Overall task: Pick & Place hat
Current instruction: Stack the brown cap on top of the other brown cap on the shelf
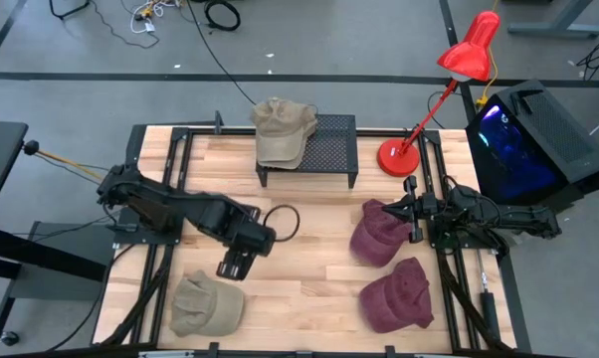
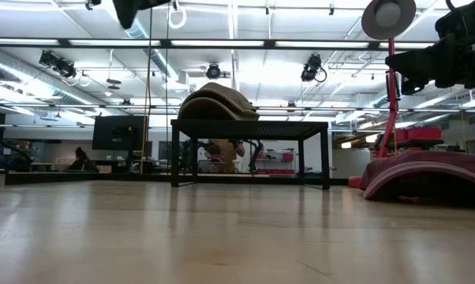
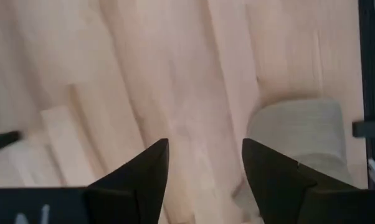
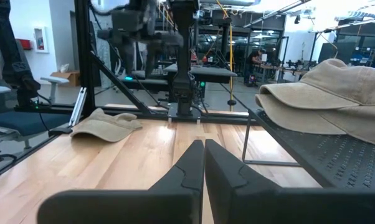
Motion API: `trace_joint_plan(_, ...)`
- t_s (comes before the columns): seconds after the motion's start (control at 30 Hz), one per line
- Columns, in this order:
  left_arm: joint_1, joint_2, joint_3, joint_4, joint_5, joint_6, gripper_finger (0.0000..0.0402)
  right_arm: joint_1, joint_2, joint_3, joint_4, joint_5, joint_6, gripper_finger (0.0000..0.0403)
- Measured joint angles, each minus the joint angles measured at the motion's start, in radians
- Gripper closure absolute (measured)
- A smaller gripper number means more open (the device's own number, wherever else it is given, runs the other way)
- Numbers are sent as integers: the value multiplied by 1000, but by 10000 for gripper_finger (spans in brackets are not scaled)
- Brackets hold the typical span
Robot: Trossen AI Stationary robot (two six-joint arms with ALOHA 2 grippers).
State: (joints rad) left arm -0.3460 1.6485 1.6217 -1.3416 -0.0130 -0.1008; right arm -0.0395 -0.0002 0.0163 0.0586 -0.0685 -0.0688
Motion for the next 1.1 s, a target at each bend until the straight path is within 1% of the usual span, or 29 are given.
trace_joint_plan(0.1,-30,0,-68,7,59,-33,190,0,0,0,0,0,0,387)
trace_joint_plan(0.2,-54,-1,-130,10,154,-112,190,0,0,0,0,0,0,387)
trace_joint_plan(0.3,-86,-1,-179,13,224,-207,190,0,0,0,0,0,0,387)
trace_joint_plan(0.5,-158,-1,-223,13,299,-335,191,0,0,0,0,0,0,387)
trace_joint_plan(0.57,-189,-1,-223,18,295,-347,191,0,0,0,0,0,0,387)
trace_joint_plan(0.7,-253,6,-223,44,232,-388,191,0,0,0,0,0,0,387)
trace_joint_plan(0.87,-323,8,-223,126,156,-423,191,0,0,0,0,0,0,387)
trace_joint_plan(0.97,-363,8,-223,130,110,-440,191,0,0,0,0,0,0,387)
trace_joint_plan(1.1,-412,7,-286,179,101,-451,191,0,0,0,0,0,0,387)
